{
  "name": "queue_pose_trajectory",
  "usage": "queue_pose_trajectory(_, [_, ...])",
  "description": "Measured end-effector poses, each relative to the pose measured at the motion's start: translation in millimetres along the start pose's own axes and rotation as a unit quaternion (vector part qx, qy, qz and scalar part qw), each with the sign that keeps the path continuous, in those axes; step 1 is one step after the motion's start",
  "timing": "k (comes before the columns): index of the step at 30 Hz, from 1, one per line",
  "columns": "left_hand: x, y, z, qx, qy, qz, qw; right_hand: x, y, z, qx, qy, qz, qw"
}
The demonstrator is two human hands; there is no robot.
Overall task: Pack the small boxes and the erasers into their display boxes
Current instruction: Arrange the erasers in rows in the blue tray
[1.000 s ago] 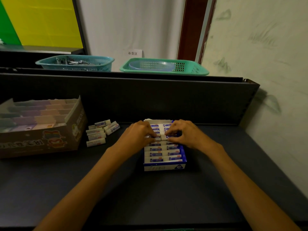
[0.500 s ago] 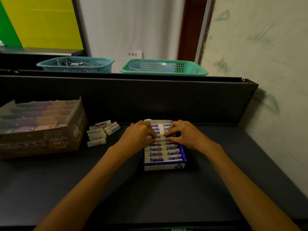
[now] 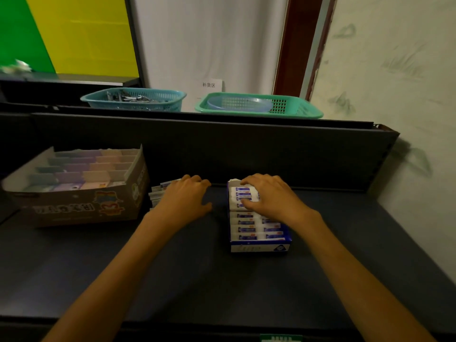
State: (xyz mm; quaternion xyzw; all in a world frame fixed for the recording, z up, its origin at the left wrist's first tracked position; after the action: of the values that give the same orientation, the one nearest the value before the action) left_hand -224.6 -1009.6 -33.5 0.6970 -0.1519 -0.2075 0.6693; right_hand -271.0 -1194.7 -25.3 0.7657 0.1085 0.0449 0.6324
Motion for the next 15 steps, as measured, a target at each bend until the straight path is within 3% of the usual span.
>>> queue_pose_trajectory(15, [-50.9,-13.8,-68.7,-0.028,0.039,-0.026,0.999,47.1,-22.2,-73.4,-0.022,0.061,-0.028,0.997])
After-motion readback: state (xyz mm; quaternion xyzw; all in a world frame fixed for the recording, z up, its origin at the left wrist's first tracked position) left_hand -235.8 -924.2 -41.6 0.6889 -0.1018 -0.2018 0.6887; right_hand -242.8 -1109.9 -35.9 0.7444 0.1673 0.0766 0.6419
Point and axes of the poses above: each hand's wrist, its own x-axis towards the middle knuckle, its own y-axis out of the back of the hand, z = x × y, the point moved 3 cm from there along x, towards the middle knuckle, and after that the axes turned 14 degrees about -z, right-handed, at the moved point
